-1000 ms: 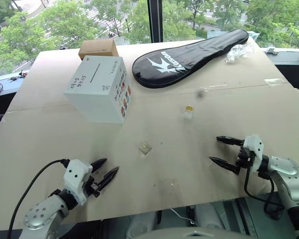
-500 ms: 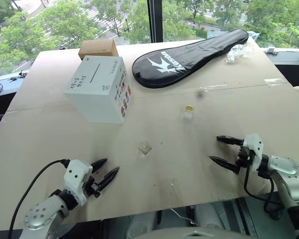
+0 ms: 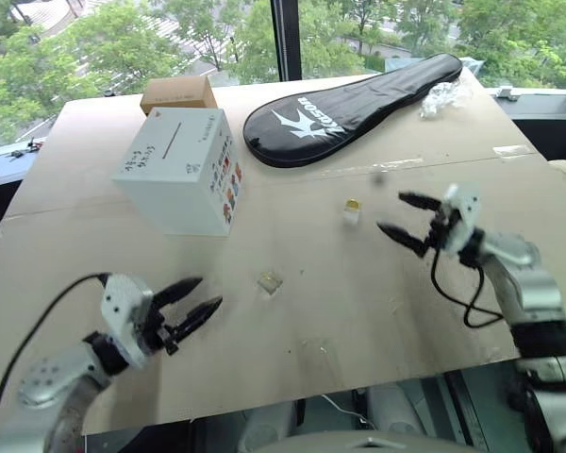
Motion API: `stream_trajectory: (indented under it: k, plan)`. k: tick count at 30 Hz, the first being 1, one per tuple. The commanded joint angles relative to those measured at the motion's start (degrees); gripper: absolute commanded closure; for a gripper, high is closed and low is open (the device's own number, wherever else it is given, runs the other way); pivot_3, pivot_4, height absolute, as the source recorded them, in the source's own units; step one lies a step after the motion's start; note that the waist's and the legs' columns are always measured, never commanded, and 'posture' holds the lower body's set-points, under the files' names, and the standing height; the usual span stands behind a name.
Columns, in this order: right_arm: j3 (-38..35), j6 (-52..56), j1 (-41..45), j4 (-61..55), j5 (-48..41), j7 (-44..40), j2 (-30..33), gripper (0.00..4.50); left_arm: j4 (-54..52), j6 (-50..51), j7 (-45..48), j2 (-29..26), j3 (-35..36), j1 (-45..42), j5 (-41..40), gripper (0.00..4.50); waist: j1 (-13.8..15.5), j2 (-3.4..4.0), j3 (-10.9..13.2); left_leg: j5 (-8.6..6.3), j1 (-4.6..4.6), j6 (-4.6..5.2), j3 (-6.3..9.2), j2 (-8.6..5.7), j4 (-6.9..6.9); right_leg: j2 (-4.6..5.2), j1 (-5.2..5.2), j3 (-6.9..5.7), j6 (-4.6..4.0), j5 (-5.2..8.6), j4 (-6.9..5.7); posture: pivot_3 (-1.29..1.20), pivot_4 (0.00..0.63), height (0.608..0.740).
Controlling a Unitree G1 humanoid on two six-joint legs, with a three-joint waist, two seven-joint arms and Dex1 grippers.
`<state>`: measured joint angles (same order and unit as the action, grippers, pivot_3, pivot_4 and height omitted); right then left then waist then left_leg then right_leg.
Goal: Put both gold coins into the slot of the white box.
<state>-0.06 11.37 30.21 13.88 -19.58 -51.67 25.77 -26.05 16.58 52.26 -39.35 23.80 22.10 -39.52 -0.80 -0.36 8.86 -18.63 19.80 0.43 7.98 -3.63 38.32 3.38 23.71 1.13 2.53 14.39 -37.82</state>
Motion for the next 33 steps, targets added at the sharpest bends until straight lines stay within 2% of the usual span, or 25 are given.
stream_trajectory:
  k: [1,9,21,23,26,31,32,33]
  plan:
    - [1.44,1.78,5.16,6.75,1.28,-0.44,-1.58,0.00,-2.74,2.67,0.13,-2.40,2.39,-1.65,-2.84,1.68,-0.07,0.01,0.01,0.00,0.01,0.00,-0.02,0.00,-0.04,0.00,0.02,0.03,0.00,0.00,0.05,0.00,0.150,0.740]
    - [2.62,0.50,13.33,19.65,2.27,-5.76,-6.30,0.00,-7.15,7.14,-0.39,-5.08,3.68,-3.00,-5.27,1.68,-0.26,0.05,0.03,0.00,0.19,0.00,-0.03,0.00,-0.13,0.01,0.22,0.05,0.00,0.00,0.16,0.00,0.150,0.740]
    - [2.87,-4.59,15.09,25.89,5.05,-7.53,-9.11,0.00,-6.92,6.61,1.09,-5.89,2.87,-3.23,-1.21,1.68,-0.39,0.08,0.05,0.00,0.18,0.00,-0.07,0.00,-0.09,-0.01,0.27,0.10,-0.01,0.00,0.03,0.00,0.150,0.740]
    - [2.67,-5.07,15.29,26.42,5.31,-7.49,-9.28,0.56,-6.87,6.92,0.67,-5.55,3.22,-3.85,-1.88,1.56,-0.41,0.10,0.06,0.00,0.18,0.00,-0.08,0.00,-0.09,-0.01,0.27,0.12,-0.01,0.00,0.02,0.00,0.150,0.740]
    - [2.47,-5.78,15.46,27.51,5.62,-7.65,-9.28,1.78,-6.67,6.73,0.77,-5.50,3.10,-3.93,-1.12,1.56,-0.50,0.10,0.06,0.00,0.18,0.00,-0.08,0.00,-0.09,-0.02,0.30,0.13,-0.01,0.00,0.01,0.00,0.150,0.740]
    - [2.58,-6.47,15.54,27.79,6.07,-8.19,-9.00,4.13,-6.62,6.31,0.44,-5.06,2.92,-3.90,-0.03,1.56,-1.19,0.10,0.07,0.00,0.18,0.00,-0.11,0.00,-0.10,-0.02,0.32,0.15,-0.01,0.00,-0.01,0.00,0.150,0.740]
    - [2.59,-6.56,15.49,27.75,6.14,-8.22,-8.99,4.48,-6.69,6.23,0.34,-4.91,2.81,-3.91,0.15,1.56,-1.28,0.10,0.06,0.00,0.18,0.00,-0.11,0.00,-0.09,-0.01,0.32,0.16,-0.01,0.00,-0.01,0.00,0.150,0.740]
    - [2.56,-6.63,15.46,27.74,6.19,-8.23,-9.02,4.48,-6.72,6.20,0.26,-4.80,2.69,-3.95,0.30,1.56,-1.36,0.10,0.07,0.00,0.18,0.00,-0.11,0.00,-0.09,-0.02,0.32,0.15,-0.01,-0.01,-0.02,0.00,0.150,0.740]
